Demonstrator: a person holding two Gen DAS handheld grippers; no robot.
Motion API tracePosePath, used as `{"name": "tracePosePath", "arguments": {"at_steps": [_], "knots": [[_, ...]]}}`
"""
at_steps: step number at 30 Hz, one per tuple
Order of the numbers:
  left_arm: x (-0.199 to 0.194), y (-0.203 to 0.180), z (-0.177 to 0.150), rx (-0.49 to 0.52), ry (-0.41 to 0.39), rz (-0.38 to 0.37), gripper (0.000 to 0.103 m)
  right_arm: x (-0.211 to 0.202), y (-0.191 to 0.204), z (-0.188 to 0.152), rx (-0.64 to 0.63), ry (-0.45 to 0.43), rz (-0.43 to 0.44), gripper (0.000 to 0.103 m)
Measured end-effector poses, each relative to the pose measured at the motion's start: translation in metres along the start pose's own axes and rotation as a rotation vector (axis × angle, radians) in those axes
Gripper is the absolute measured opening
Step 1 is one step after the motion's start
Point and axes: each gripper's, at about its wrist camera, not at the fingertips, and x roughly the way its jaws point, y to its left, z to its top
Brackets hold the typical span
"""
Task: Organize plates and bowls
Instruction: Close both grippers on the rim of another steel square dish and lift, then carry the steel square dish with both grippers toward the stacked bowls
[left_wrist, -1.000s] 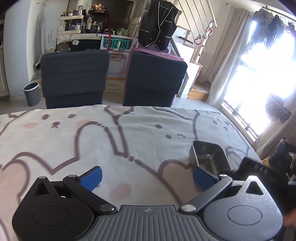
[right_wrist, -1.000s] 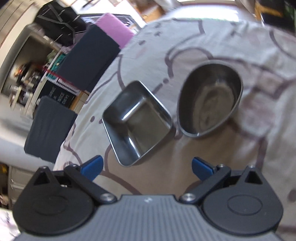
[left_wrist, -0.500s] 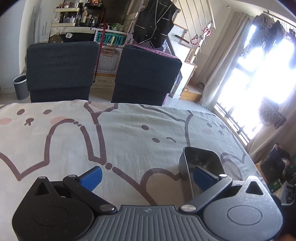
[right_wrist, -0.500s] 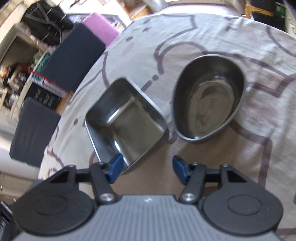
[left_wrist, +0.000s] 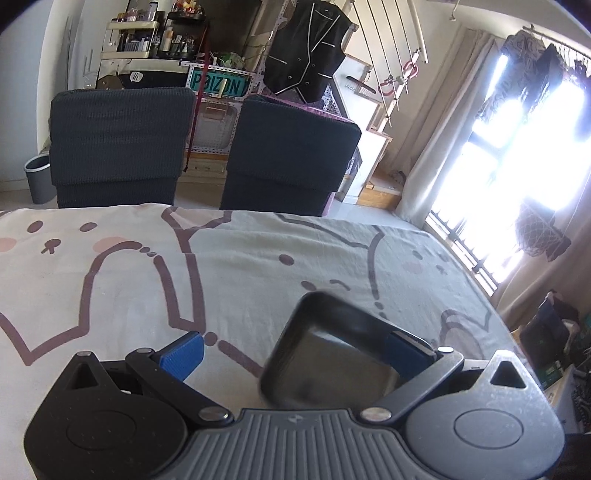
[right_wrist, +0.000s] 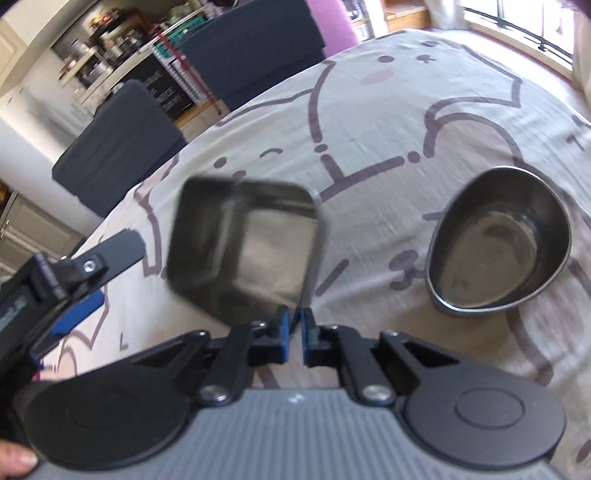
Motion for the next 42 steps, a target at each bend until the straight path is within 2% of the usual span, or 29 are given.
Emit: {"name": "tracePosePath", "arguments": {"at_steps": [2, 4, 6, 9, 10, 13, 14, 15, 19, 23, 30, 42], "knots": [[0.002, 0.002, -0.001, -0.007, 0.019, 0.001, 0.099, -0.002, 0.000, 0.002, -0.033, -0.018, -0.017, 0.003], [0.006, 0.004, -0.003, -0.023, 0.056, 0.002, 0.086, -0.005, -0.002, 0.003, -0.039, -0.036, -0.035, 0.003], [0.012, 0.006, -0.006, -0.030, 0.112, 0.013, 0.069, -0.005, -0.005, 0.005, -0.033, -0.047, -0.044, 0.003], [0.021, 0.006, -0.013, -0.022, 0.174, 0.030, 0.052, -0.004, -0.007, 0.006, -0.039, -0.058, -0.056, 0.003], [0.022, 0.007, -0.014, -0.026, 0.180, 0.028, 0.049, -0.005, -0.007, 0.006, -0.044, -0.059, -0.059, 0.003], [0.022, 0.009, -0.015, -0.051, 0.178, 0.009, 0.030, -0.005, -0.006, 0.005, -0.067, -0.066, -0.072, 0.003], [0.022, 0.008, -0.015, -0.054, 0.178, 0.005, 0.020, -0.007, -0.006, 0.004, -0.063, -0.069, -0.071, 0.003], [0.022, 0.007, -0.015, -0.050, 0.179, 0.008, 0.014, -0.007, -0.006, 0.004, -0.056, -0.075, -0.065, 0.003], [0.023, 0.004, -0.016, -0.032, 0.177, 0.018, 0.012, -0.006, -0.009, 0.006, -0.050, -0.087, -0.046, 0.004], [0.023, 0.005, -0.016, -0.031, 0.184, 0.033, 0.002, -0.005, -0.007, 0.005, -0.068, -0.098, -0.041, 0.010], [0.018, 0.005, -0.013, -0.009, 0.178, 0.057, 0.001, -0.007, 0.000, 0.006, -0.151, -0.107, -0.034, 0.006], [-0.061, 0.003, 0.004, 0.002, 0.039, 0.089, 0.001, -0.052, 0.012, 0.004, -0.159, -0.168, 0.132, 0.005]]}}
